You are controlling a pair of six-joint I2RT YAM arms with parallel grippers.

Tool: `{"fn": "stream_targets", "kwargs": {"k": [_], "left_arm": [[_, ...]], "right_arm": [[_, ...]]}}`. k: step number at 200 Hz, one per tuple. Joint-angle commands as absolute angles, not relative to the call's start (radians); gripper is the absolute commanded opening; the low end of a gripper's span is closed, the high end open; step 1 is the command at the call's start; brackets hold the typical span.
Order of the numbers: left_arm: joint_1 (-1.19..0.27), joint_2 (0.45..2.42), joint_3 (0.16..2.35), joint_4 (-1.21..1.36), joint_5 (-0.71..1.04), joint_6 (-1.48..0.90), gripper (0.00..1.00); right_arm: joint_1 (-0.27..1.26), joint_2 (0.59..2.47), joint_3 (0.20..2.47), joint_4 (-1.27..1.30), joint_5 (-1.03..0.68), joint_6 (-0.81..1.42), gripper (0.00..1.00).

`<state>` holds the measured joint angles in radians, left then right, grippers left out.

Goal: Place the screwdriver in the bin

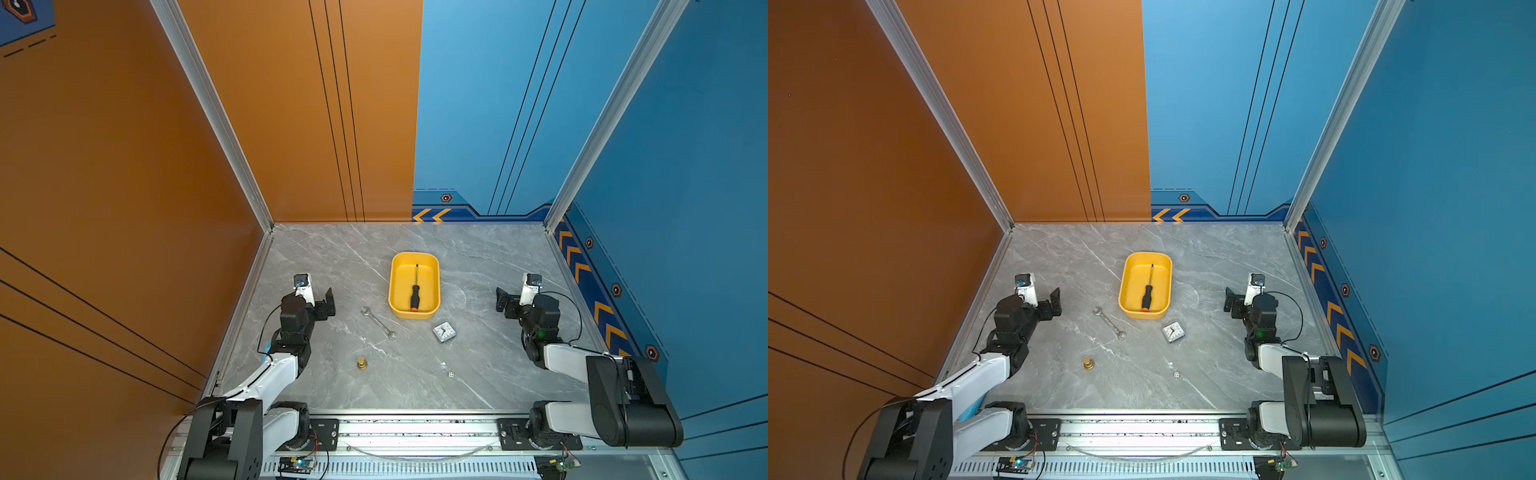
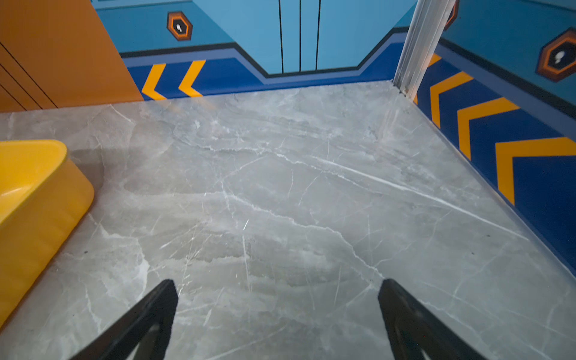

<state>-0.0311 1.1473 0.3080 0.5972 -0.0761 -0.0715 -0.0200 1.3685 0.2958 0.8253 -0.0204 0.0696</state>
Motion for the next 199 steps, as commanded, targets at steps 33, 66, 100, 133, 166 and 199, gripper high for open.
{"fn": "stream_targets", "kwargs": {"k": [33,66,100,133,166,199], "left_arm": [[0.005,1.311,0.297,0.803,-0.108,-0.067,0.98],[0.008,1.382,0.3,0.883,-0.123,-0.039,0.98],[-0.031,1.583,0.288,1.137,-0.142,0.017,0.98],[-0.032,1.564,0.374,0.932,-0.094,0.033,0.98],[-0.021,1.566,0.383,0.92,-0.078,0.022,0.98],[-0.012,1.567,0.381,0.92,-0.102,0.003,0.98]], "right_arm": [[-0.028,1.503,0.25,1.104,0.0,0.091,0.99],[-0.025,1.536,0.255,1.123,0.02,0.094,0.99],[-0.015,1.548,0.264,1.118,0.035,0.089,1.0],[-0.007,1.549,0.338,0.985,0.049,0.085,1.0],[0.011,1.545,0.376,0.9,0.074,0.067,1.0],[0.012,1.548,0.373,0.907,0.077,0.067,1.0]]}}
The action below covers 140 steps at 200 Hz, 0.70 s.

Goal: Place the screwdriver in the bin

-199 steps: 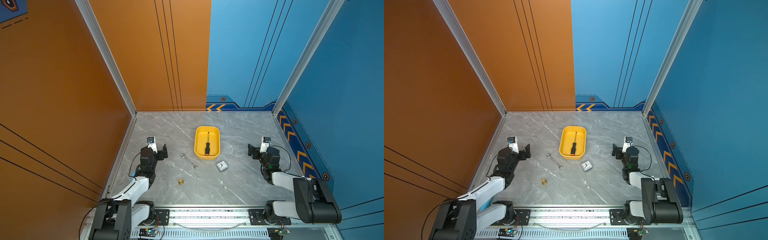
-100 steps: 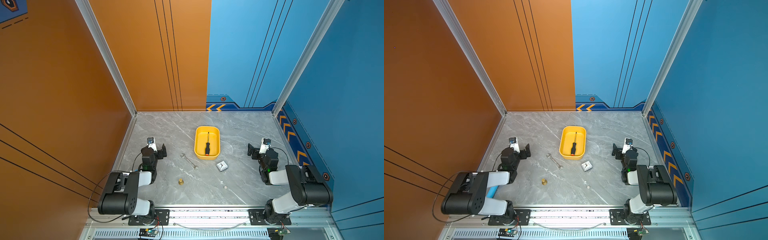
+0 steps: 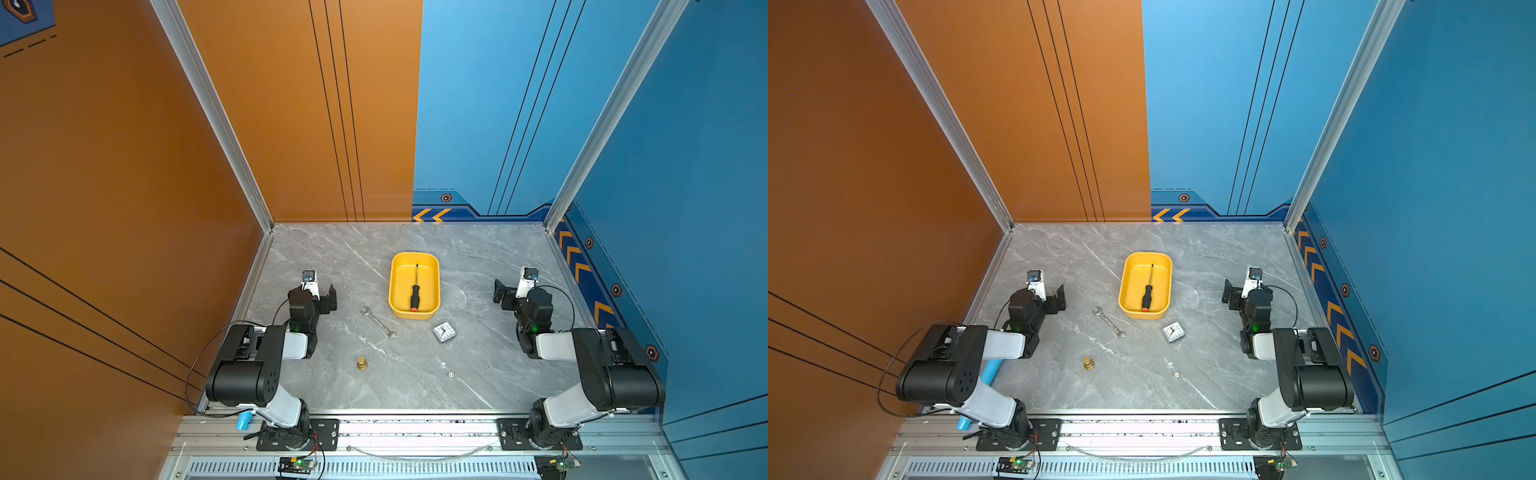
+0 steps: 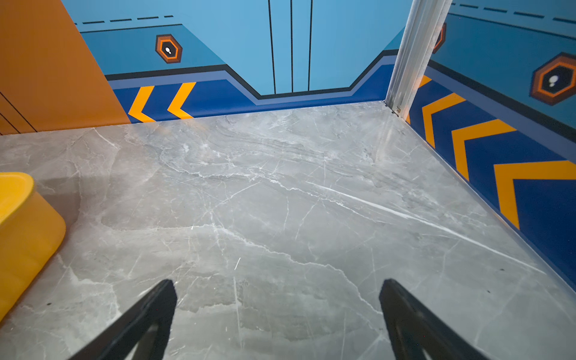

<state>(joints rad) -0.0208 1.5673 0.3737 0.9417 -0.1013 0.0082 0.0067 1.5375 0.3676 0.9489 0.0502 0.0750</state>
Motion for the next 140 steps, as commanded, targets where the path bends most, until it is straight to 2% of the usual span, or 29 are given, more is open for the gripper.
{"fn": "stream_targets", "kwargs": {"k": [1,140], "left_arm": [[-0.012,1.566,0.381,0.92,-0.102,0.002,0.98],[-0.012,1.563,0.379,0.923,-0.102,0.002,0.98]], "right_arm": [[0.012,1.548,0.373,0.907,0.077,0.067,1.0],[0.02,1.547,0.372,0.91,0.09,0.061,1.0]]}}
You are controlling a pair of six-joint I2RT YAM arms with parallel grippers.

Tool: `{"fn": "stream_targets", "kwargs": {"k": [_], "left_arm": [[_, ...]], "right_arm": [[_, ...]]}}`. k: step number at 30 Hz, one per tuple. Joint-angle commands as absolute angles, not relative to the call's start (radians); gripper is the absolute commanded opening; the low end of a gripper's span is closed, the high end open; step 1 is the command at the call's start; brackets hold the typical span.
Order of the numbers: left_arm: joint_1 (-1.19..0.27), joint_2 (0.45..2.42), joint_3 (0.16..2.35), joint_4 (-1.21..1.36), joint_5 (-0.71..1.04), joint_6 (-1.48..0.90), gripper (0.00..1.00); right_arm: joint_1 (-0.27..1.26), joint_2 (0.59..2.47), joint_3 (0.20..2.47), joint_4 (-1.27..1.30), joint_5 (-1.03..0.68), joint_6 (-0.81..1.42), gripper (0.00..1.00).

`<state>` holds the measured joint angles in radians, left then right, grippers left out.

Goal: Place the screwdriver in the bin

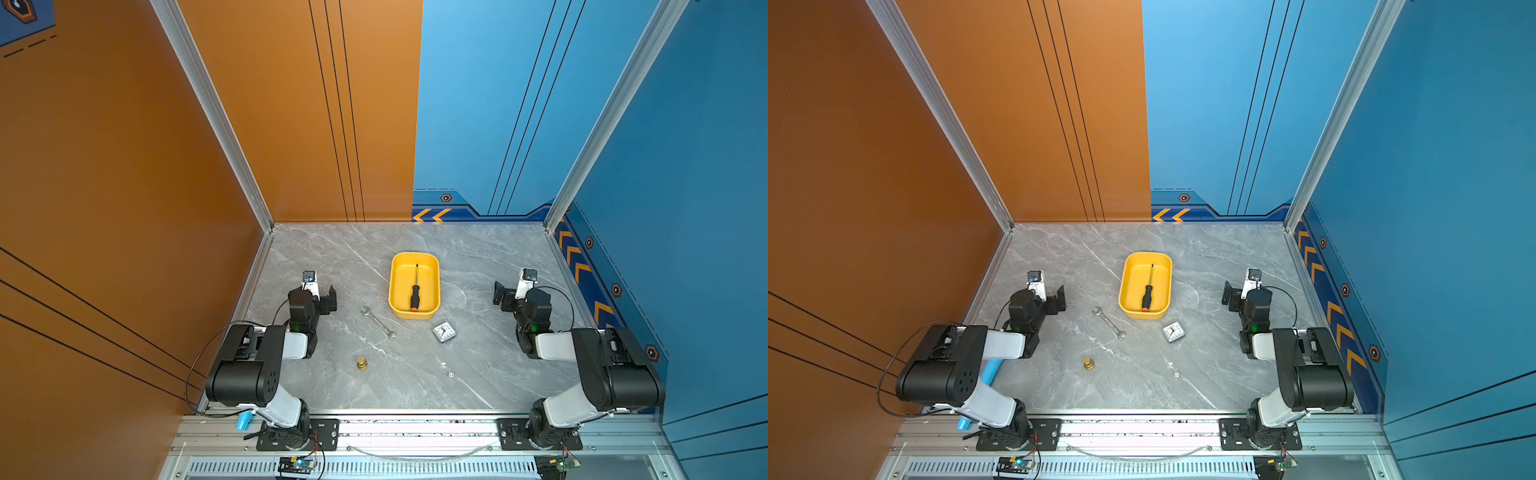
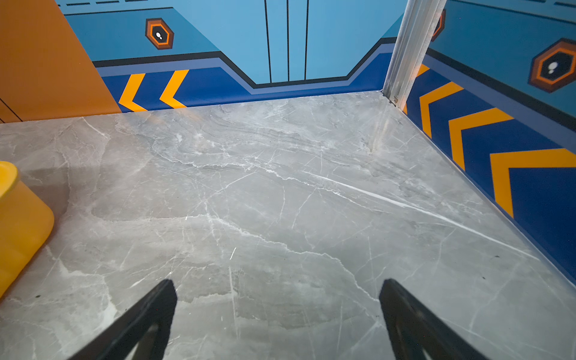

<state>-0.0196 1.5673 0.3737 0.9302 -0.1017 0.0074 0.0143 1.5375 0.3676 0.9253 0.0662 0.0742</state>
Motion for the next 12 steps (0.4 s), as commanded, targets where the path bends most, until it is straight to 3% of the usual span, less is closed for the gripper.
{"fn": "stream_targets", "kwargs": {"k": [1,12], "left_arm": [[-0.012,1.563,0.379,0.922,-0.103,0.001,0.98],[-0.012,1.562,0.379,0.922,-0.102,0.001,0.98]], "right_arm": [[0.02,1.548,0.372,0.91,0.089,0.061,1.0],[0.015,1.548,0.374,0.908,0.084,0.063,1.0]]}}
